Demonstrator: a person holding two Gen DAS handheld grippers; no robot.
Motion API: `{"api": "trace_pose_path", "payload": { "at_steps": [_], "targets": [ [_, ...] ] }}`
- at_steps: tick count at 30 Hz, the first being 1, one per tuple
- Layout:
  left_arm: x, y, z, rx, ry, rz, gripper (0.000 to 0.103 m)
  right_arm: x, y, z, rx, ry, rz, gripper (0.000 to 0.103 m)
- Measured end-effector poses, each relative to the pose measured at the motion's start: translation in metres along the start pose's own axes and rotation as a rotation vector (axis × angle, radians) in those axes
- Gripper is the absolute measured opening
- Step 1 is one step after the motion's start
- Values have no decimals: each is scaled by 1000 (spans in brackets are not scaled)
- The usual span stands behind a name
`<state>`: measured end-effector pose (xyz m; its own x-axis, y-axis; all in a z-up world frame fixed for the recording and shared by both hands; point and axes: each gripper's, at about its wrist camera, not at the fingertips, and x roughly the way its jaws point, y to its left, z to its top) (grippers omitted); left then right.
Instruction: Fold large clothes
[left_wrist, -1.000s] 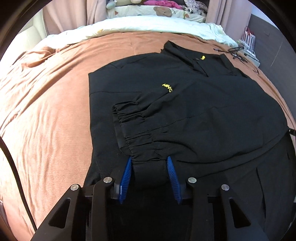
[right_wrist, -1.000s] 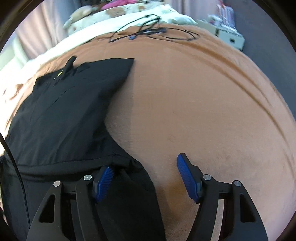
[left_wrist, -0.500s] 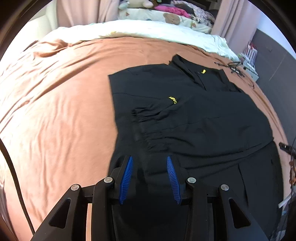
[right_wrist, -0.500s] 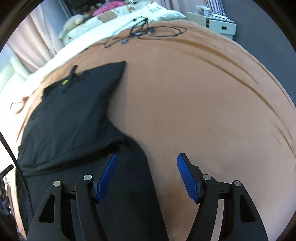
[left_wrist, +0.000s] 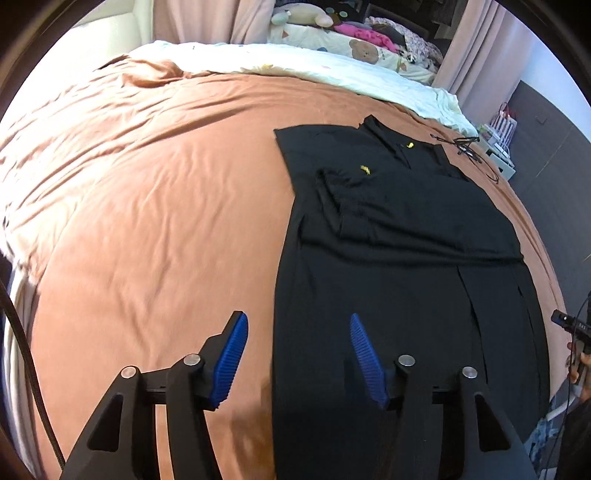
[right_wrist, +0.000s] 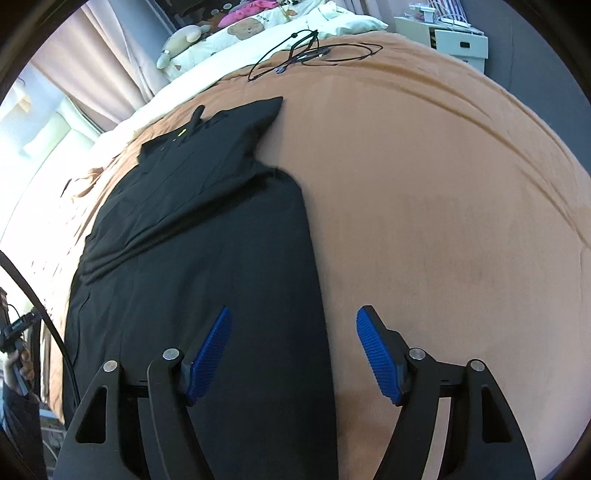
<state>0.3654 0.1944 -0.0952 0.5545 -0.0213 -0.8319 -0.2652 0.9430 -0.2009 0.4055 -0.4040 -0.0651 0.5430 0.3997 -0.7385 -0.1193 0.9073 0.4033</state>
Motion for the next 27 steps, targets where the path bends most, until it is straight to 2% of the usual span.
{"api": "trace_pose_path", "payload": {
  "at_steps": [6, 12, 16, 27],
  "targets": [
    [-26, 17, -52, -38, 4, -6, 60, -21, -12, -40, 14, 16, 26, 71],
    [-43, 37, -109, -104, 2, -14, 60, -41, -29, -86, 31, 26, 101, 70],
    [-53, 44, -141, -141, -13, -46, 60, -48, -42, -110, 55, 29, 121, 70],
    [-58, 42, -201, -230, 10, -178, 60, -70, -76, -170, 192, -40, 353, 70]
  ]
}}
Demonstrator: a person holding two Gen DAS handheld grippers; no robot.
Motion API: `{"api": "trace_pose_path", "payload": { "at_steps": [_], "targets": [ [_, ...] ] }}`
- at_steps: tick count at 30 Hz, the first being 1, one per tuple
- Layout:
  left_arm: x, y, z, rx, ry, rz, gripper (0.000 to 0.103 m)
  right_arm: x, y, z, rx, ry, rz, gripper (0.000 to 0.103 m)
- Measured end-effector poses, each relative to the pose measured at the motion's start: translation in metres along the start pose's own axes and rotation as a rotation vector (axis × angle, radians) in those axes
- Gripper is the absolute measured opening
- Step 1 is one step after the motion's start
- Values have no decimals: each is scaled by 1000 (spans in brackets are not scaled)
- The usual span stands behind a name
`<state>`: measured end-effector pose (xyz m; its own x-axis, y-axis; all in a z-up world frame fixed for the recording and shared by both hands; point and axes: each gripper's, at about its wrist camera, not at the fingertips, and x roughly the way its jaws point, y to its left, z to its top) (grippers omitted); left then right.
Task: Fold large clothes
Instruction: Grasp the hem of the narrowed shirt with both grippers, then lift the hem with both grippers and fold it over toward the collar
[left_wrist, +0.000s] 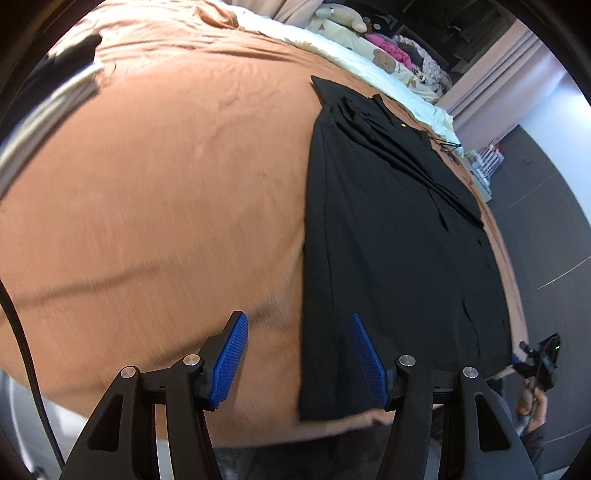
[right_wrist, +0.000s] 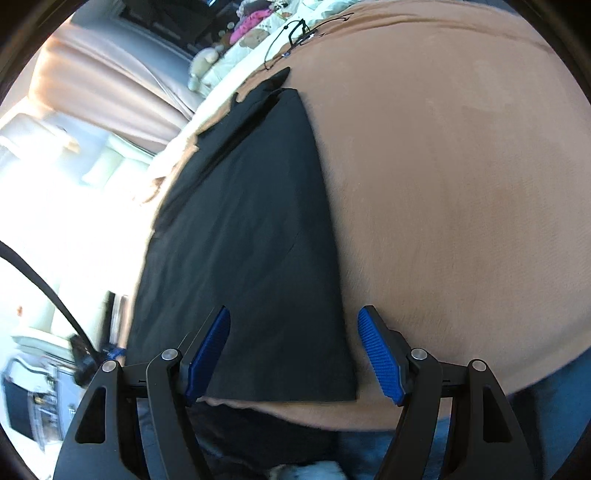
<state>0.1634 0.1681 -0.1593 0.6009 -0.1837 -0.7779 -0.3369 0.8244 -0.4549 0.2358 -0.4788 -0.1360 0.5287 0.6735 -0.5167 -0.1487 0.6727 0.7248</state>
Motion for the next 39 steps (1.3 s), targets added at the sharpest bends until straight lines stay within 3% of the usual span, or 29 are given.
{"api": "trace_pose_path", "payload": {
  "at_steps": [10, 15, 18, 20, 22, 25, 28, 32, 39],
  "targets": [
    [15, 5, -26, -172, 37, -198, 56, 6, -21, -19, 114, -68, 176, 70],
    [29, -6, -15, -165, 30, -173, 53, 32, -19, -23, 134, -105, 171, 68],
    [34, -11, -9, -161, 26, -158, 44, 44, -11, -20, 144, -122, 104, 59],
    [36, -12, -8, -155, 33, -143, 28, 48, -6, -17, 143, -119, 51, 41],
    [35, -13, -9, -152, 36, -133, 19, 54, 1, -16, 146, -117, 49, 25],
    [25, -12, -10, -150, -3, -141, 15, 52, 5, -17, 151, -123, 18, 4],
    [8, -10, -8, -158, -53, -176, 5, 42, 13, -20, 177, -155, 25, 0],
    [-15, -14, -3, -145, -98, -197, 3, 23, 40, -26, 126, -225, 60, 0],
    [-60, -16, -2, -145, -174, -228, 3, -3, 96, -43, 20, -254, 103, 0]
  ]
}}
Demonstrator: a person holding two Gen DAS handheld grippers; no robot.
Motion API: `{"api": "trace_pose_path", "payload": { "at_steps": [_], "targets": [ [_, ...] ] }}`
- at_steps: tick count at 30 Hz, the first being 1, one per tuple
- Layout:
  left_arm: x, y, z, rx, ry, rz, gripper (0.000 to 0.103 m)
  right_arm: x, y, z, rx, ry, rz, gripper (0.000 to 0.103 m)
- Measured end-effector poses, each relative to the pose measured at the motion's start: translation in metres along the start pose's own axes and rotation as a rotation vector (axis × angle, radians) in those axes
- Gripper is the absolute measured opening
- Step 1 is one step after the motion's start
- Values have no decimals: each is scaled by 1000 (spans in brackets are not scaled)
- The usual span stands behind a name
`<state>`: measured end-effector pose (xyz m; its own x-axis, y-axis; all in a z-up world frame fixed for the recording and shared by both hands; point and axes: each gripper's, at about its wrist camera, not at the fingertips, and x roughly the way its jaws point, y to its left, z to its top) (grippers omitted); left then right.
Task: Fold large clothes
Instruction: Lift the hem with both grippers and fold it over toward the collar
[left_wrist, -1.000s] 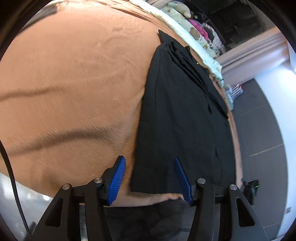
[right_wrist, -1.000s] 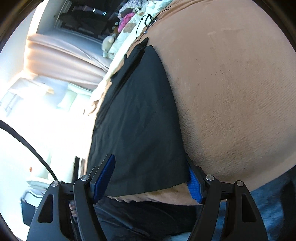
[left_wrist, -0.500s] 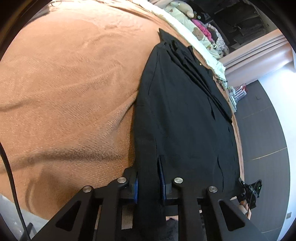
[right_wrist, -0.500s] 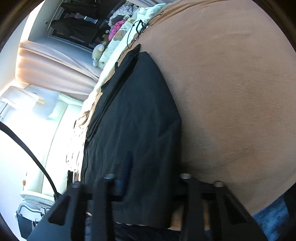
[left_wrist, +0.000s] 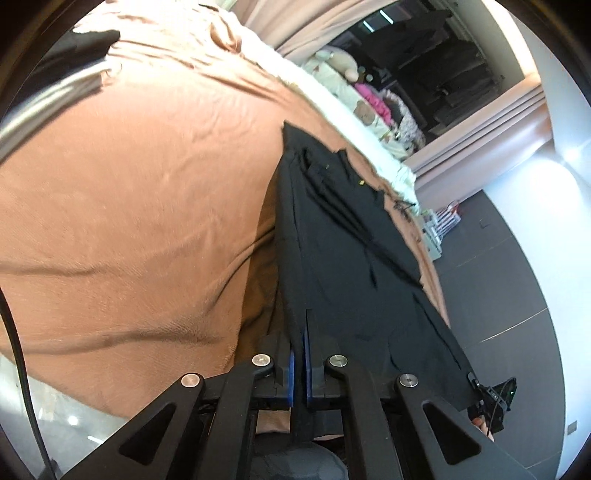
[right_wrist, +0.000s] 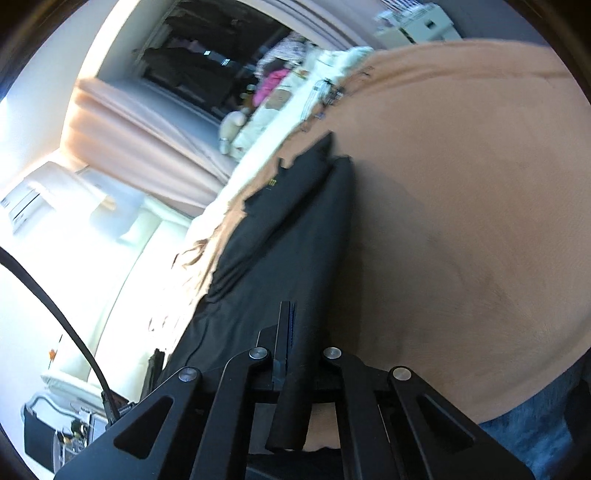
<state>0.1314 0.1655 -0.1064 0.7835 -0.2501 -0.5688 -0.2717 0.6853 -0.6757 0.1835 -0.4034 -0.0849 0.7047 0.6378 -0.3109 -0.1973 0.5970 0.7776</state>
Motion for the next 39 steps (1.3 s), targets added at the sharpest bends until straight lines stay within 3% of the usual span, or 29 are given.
{"api": "trace_pose_path", "payload": {
  "at_steps": [5, 13, 28, 34, 39],
  "targets": [
    [-35, -5, -3, -2, -49, -30, 3, -27, 9, -12, -26, -19, 41, 0],
    [-96, -1, -28, -12, -109, -77, 3, -83, -18, -42, -46, -35, 84, 0],
    [-185, 9, -82, -10, -170, -141, 3, -127, -20, -83, -83, -58, 133, 0],
    [-209, 10, -98, -1, -192, -153, 3, -142, -18, -84, -75, -41, 154, 0],
    [-214, -1, -91, 17, -211, -161, 3, -137, -19, -63, -91, -38, 150, 0]
  ]
}}
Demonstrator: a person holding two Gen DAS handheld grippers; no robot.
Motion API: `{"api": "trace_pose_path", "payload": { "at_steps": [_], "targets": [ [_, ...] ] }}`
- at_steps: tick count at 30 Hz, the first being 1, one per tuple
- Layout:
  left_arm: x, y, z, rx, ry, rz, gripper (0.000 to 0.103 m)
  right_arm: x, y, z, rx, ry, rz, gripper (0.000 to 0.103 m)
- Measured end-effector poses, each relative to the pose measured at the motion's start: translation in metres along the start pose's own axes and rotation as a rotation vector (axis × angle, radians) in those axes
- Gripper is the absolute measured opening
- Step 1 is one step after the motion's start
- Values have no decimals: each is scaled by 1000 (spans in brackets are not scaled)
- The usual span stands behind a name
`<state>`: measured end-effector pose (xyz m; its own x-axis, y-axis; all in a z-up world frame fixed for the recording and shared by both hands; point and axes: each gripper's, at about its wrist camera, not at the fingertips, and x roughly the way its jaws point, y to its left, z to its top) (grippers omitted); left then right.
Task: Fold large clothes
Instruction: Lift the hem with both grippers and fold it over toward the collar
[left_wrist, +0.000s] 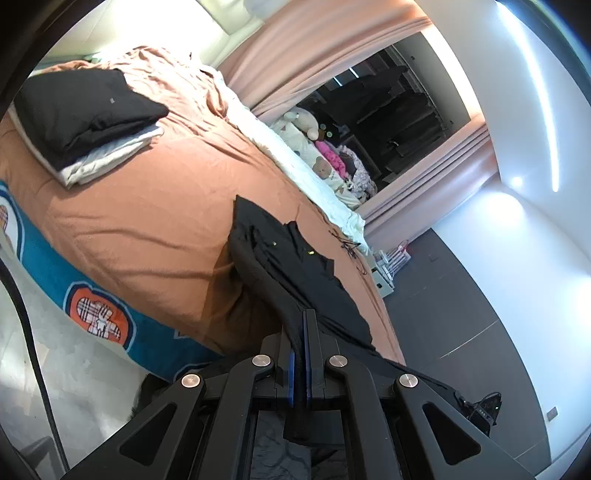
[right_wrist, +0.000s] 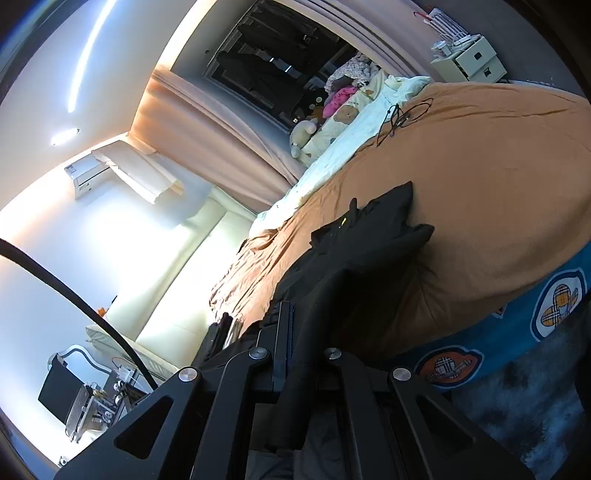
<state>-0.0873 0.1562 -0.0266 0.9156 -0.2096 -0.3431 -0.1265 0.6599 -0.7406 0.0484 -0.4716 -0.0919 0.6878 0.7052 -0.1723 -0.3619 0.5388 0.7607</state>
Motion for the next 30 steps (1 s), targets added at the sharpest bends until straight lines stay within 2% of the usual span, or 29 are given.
{"api": "trace_pose_path", "payload": {
  "at_steps": [7, 14, 18, 30],
  "targets": [
    [17, -29, 36, 59, -37, 0, 3, 30, -6, 51, -52, -27, 32, 0],
    [45, -58, 81, 107, -56, 21, 3, 83, -12, 107, -104, -42, 46, 0],
    [70, -68, 110, 108, -57, 27, 3, 117, -23, 133, -113, -31, 46, 0],
    [174, -84, 197, 178, -7, 102, 3, 230, -26, 209, -163, 0, -36, 0]
  ]
}}
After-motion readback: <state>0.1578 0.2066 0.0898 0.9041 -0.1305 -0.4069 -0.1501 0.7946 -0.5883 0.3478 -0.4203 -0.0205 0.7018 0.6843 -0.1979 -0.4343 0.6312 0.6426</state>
